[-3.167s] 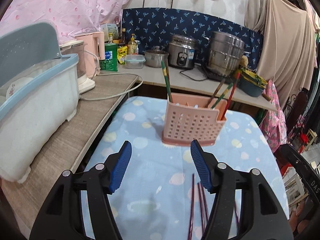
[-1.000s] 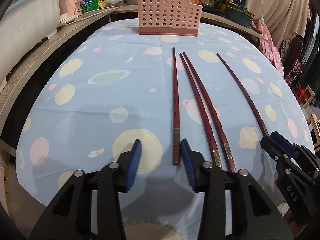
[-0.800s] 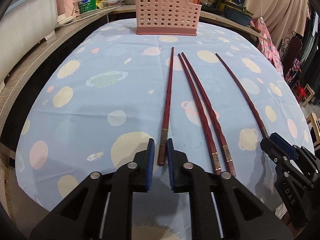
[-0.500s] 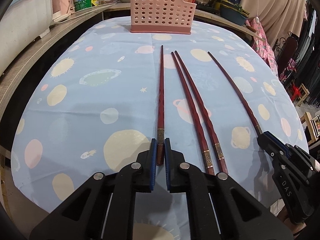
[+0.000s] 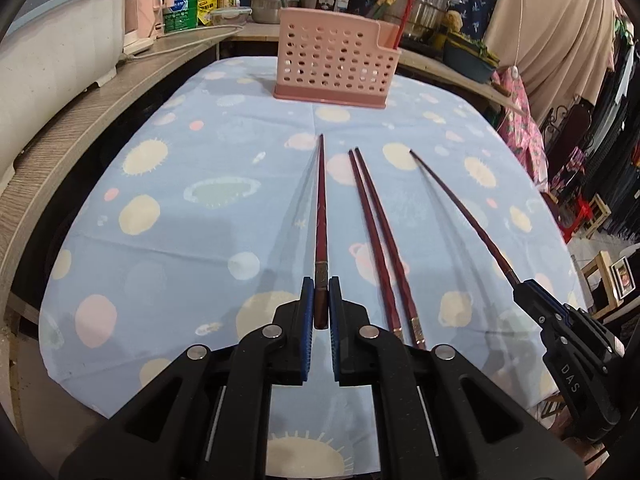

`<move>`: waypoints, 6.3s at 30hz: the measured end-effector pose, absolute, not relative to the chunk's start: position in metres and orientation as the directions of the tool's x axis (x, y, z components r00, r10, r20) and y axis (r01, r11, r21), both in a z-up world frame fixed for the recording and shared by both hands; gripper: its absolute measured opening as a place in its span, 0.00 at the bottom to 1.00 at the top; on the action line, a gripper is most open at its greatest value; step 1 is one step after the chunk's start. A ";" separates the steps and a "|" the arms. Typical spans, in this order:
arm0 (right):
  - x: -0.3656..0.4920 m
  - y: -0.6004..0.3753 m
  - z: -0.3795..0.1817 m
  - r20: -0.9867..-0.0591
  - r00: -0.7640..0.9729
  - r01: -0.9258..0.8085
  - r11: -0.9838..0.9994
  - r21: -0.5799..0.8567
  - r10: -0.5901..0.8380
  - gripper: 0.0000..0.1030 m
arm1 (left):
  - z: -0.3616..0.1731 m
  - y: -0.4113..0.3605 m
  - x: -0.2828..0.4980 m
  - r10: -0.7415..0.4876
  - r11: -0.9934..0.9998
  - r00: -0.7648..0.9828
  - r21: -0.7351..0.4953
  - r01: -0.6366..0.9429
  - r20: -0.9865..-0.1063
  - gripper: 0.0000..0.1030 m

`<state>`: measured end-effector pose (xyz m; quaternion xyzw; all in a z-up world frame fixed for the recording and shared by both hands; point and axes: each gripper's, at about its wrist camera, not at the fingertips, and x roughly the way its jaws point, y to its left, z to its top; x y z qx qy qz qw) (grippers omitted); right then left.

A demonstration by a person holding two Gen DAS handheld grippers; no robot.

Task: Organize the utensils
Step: 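Close the left tool on a dark red chopstick while the right tool grasps another, then lift both dark red chopsticks and carry them over the pink basket, then open both tools to drop the dark red chopsticks into the basket, then move both open tools back down to the last two dark red chopsticks, then close the left tool on a dark red chopstick while the right tool grasps the other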

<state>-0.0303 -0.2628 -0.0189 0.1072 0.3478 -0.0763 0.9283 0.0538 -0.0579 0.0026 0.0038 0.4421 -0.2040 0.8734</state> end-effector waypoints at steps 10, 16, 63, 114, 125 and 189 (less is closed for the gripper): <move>-0.024 -0.276 0.043 -0.544 0.837 0.189 0.964 0.189 -0.058 0.07 | 0.056 -0.047 0.070 -0.374 0.920 0.606 -0.199 0.338 -0.702 0.07; -0.006 -0.286 0.083 -0.464 0.885 0.158 0.964 0.214 -0.042 0.07 | 0.093 -0.041 0.091 -0.386 0.920 0.658 -0.216 0.327 -0.647 0.07; 0.283 -0.342 0.193 -0.266 0.964 0.082 0.939 0.334 0.011 0.07 | 0.203 -0.096 0.339 -0.347 0.933 0.809 -0.263 0.246 -0.474 0.07; 0.067 -0.275 0.137 -0.399 0.912 0.026 0.956 0.292 0.097 0.29 | 0.141 -0.062 0.155 -0.311 0.948 0.752 -0.129 0.292 -0.581 0.53; 0.016 -0.266 0.080 -0.504 0.862 0.101 0.957 0.273 0.053 0.30 | 0.070 -0.041 0.108 -0.274 0.958 0.686 -0.126 0.259 -0.674 0.53; -0.043 -0.232 -0.056 -0.683 0.731 0.204 0.952 0.228 0.006 0.07 | -0.040 -0.092 0.028 -0.318 0.918 0.474 -0.141 0.371 -0.821 0.69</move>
